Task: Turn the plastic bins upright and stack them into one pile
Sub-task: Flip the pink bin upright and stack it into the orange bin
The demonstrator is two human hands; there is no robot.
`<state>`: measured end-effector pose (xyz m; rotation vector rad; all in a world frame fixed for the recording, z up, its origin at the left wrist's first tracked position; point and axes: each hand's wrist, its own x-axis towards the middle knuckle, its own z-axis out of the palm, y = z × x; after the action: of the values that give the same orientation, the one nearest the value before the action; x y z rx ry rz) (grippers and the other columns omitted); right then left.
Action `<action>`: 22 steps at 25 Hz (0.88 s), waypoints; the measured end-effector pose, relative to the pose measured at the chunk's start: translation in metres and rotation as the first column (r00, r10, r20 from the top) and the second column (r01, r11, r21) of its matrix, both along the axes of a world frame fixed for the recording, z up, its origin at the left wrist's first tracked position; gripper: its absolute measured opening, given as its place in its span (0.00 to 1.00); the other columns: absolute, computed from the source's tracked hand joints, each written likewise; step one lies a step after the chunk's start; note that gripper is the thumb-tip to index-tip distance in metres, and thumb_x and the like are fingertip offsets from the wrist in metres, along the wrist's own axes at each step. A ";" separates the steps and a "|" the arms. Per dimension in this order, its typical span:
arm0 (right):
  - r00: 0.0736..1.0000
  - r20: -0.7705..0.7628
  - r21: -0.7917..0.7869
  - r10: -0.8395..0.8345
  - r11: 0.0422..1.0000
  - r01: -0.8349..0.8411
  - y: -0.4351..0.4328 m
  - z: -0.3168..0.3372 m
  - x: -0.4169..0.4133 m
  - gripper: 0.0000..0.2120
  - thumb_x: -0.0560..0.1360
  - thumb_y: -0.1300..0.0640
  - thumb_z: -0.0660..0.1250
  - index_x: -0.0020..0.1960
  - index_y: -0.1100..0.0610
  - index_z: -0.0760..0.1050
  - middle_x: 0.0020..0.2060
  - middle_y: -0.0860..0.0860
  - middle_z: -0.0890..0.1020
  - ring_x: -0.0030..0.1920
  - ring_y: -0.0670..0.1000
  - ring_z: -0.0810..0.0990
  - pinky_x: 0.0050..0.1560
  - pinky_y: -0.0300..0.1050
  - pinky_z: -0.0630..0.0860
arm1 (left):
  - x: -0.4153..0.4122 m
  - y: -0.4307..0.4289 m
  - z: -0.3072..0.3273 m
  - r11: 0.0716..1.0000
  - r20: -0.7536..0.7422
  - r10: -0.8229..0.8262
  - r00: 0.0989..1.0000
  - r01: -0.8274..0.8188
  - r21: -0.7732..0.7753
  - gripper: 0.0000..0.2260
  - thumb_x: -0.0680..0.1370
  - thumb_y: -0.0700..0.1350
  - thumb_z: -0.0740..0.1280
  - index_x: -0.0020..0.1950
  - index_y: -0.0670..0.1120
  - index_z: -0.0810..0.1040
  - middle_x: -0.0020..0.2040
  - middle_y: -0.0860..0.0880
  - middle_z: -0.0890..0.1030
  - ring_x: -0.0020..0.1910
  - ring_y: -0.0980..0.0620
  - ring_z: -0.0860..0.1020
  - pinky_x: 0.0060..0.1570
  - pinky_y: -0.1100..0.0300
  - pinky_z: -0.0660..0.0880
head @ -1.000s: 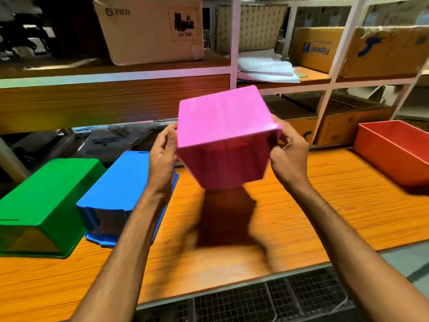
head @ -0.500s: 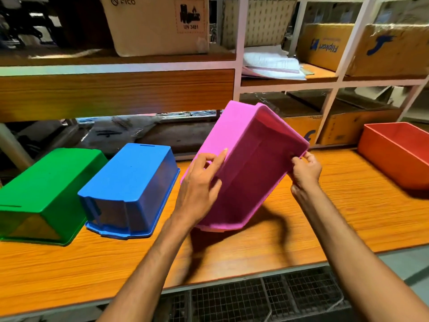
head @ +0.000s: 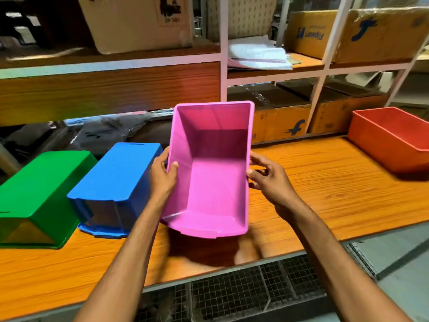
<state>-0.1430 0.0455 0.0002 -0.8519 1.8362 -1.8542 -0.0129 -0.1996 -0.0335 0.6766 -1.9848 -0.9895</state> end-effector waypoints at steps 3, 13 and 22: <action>0.949 -0.313 0.091 -0.036 0.994 0.068 -0.022 0.018 0.013 0.25 0.78 0.66 0.66 0.73 0.53 0.75 0.63 0.53 0.78 0.62 0.52 0.79 0.65 0.49 0.77 | -0.004 0.007 -0.025 0.978 0.035 -0.058 0.998 0.050 0.205 0.24 0.75 0.30 0.60 0.70 0.40 0.77 0.61 0.44 0.83 0.48 0.62 0.82 0.49 0.70 0.75; 0.996 0.080 0.096 -0.045 0.995 0.037 -0.003 0.062 -0.019 0.15 0.79 0.71 0.62 0.58 0.56 0.80 0.42 0.47 0.80 0.36 0.40 0.78 0.36 0.35 0.75 | 0.007 0.009 0.004 0.800 0.070 -0.215 0.974 0.135 0.584 0.16 0.86 0.42 0.60 0.67 0.60 0.78 0.50 0.57 0.83 0.43 0.59 0.78 0.42 0.61 0.75; 0.753 0.635 0.286 -0.174 0.958 -0.019 0.048 0.044 -0.060 0.12 0.77 0.64 0.64 0.60 0.58 0.74 0.45 0.55 0.79 0.38 0.52 0.82 0.47 0.49 0.83 | -0.006 0.020 0.037 0.510 0.061 -0.360 0.931 0.142 0.848 0.09 0.81 0.46 0.70 0.54 0.40 0.82 0.47 0.44 0.80 0.41 0.51 0.78 0.29 0.62 0.81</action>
<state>-0.2028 0.0933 0.0441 0.0110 1.6071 -1.5914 -0.0186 -0.1798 0.0035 1.0532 -1.7323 -2.2118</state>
